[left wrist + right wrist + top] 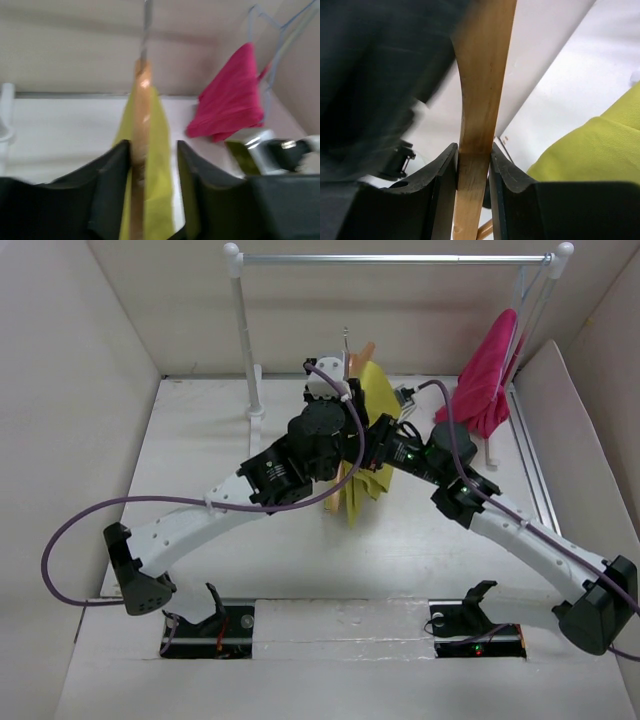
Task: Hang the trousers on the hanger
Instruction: Place the hanger at the clothesline.
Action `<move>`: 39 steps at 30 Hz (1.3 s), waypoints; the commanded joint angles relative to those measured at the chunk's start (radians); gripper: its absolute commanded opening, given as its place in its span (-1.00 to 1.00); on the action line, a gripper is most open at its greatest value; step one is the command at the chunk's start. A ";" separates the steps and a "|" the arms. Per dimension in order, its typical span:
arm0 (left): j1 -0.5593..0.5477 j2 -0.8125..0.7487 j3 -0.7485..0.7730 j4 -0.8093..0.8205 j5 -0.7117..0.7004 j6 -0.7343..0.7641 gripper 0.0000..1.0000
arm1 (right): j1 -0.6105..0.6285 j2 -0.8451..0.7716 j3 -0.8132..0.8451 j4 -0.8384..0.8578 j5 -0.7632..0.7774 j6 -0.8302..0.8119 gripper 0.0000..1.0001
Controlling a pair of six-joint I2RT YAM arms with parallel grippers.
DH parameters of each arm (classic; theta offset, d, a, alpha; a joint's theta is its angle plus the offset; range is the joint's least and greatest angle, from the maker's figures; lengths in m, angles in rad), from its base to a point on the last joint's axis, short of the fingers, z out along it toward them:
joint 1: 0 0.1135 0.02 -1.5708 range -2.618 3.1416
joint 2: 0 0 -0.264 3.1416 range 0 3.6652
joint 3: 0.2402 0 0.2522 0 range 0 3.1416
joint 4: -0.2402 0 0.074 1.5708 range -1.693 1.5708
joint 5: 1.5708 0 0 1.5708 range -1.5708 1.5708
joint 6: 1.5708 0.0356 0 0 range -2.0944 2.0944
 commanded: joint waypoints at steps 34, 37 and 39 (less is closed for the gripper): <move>-0.010 -0.548 -0.411 -0.281 0.038 -0.448 0.98 | -0.736 0.444 0.551 0.441 -0.436 0.210 -1.00; -0.010 -0.547 -0.436 -0.296 0.047 -0.476 0.98 | -0.767 0.484 0.563 0.465 -0.451 0.230 -1.00; -0.010 -0.542 -0.454 -0.301 0.055 -0.490 0.98 | -0.782 0.496 0.566 0.501 -0.453 0.244 -1.00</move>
